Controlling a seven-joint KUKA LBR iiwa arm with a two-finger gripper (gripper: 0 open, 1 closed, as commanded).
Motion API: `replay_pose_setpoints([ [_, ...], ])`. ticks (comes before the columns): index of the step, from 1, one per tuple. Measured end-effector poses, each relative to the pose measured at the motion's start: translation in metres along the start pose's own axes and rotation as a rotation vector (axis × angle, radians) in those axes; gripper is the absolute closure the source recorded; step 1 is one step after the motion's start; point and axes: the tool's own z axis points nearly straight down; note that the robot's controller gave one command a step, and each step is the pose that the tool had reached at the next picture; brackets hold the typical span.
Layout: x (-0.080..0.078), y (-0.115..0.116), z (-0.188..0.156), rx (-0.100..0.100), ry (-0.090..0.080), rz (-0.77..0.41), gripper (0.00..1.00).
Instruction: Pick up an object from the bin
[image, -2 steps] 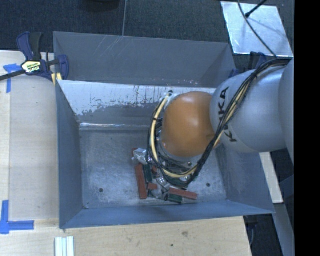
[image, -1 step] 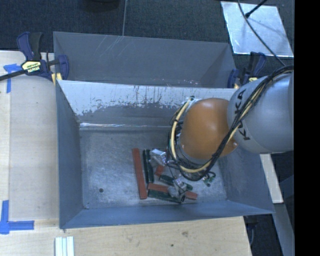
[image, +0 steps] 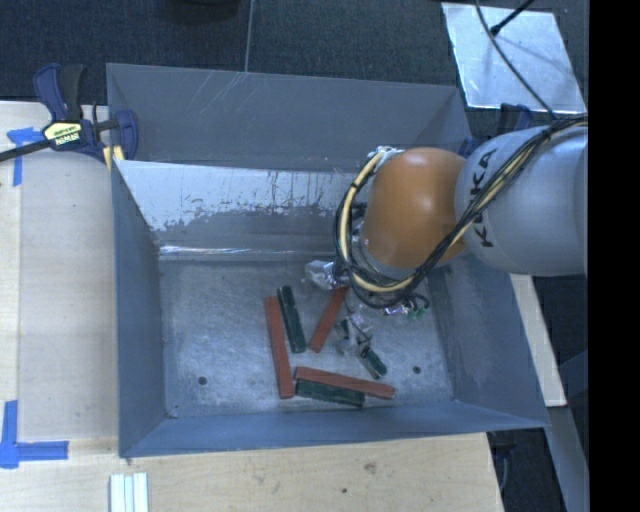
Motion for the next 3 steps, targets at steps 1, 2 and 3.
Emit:
replay_pose_setpoints([
  [1,0.001,0.002,0.000,-0.003,0.003,0.000,1.00],
  [2,-0.016,-0.032,-0.177,0.003,-0.005,-0.019,1.00],
  [3,-0.009,-0.062,-0.172,0.000,0.002,-0.245,1.00],
])
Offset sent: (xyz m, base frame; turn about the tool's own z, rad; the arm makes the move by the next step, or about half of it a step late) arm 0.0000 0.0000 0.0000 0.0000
